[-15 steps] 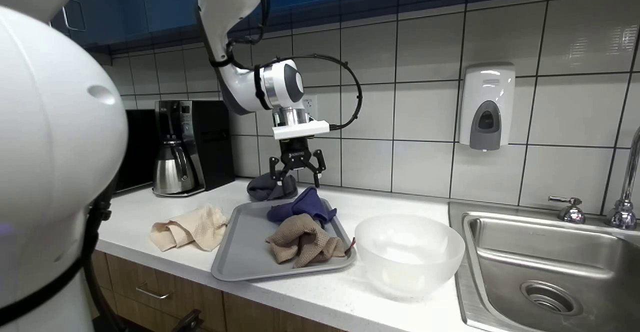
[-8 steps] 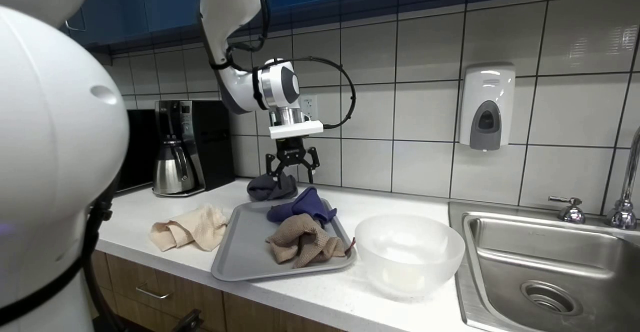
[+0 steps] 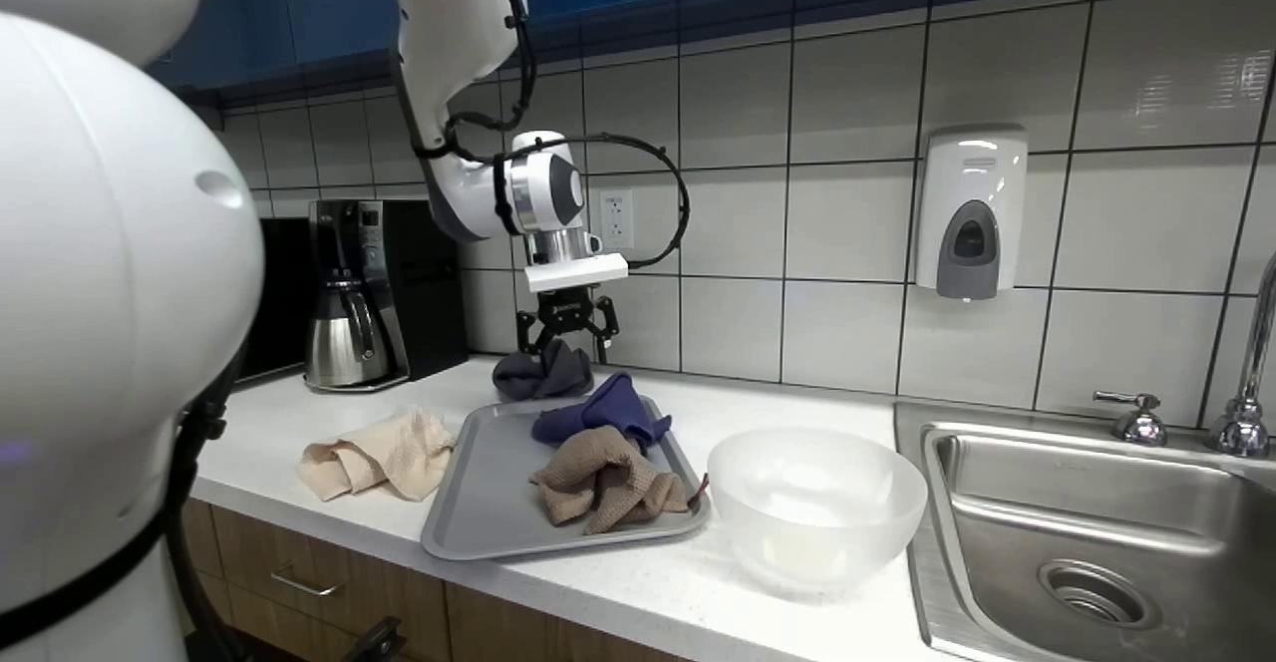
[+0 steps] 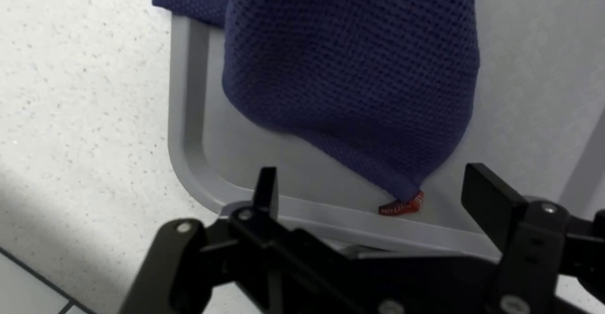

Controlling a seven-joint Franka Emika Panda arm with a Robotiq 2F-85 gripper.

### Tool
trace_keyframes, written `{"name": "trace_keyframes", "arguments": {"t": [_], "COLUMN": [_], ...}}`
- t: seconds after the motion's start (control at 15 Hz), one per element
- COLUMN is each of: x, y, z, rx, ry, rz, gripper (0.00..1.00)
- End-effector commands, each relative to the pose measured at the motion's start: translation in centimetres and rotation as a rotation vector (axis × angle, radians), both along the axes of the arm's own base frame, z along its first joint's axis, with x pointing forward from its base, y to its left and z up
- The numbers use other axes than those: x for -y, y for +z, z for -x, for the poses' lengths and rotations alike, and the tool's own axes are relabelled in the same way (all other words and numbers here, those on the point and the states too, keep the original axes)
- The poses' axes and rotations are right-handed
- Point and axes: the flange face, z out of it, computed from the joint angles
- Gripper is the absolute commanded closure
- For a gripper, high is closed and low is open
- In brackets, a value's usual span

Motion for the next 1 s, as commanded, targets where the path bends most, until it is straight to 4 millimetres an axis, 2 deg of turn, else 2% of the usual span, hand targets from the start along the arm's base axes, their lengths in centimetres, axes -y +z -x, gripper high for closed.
{"name": "trace_keyframes", "arguments": {"t": [0.0, 0.4, 0.93], "x": [-1.8, -3.8, -5.1], "y": [-0.1, -0.8, -2.3], "z": [-1.3, -2.6, -5.4], "rx": [0.040, 0.114, 0.183], "ry": [0.036, 0.073, 0.102], "rz": [-0.013, -0.026, -0.038], "gripper": [0.00, 0.00, 0.00]}}
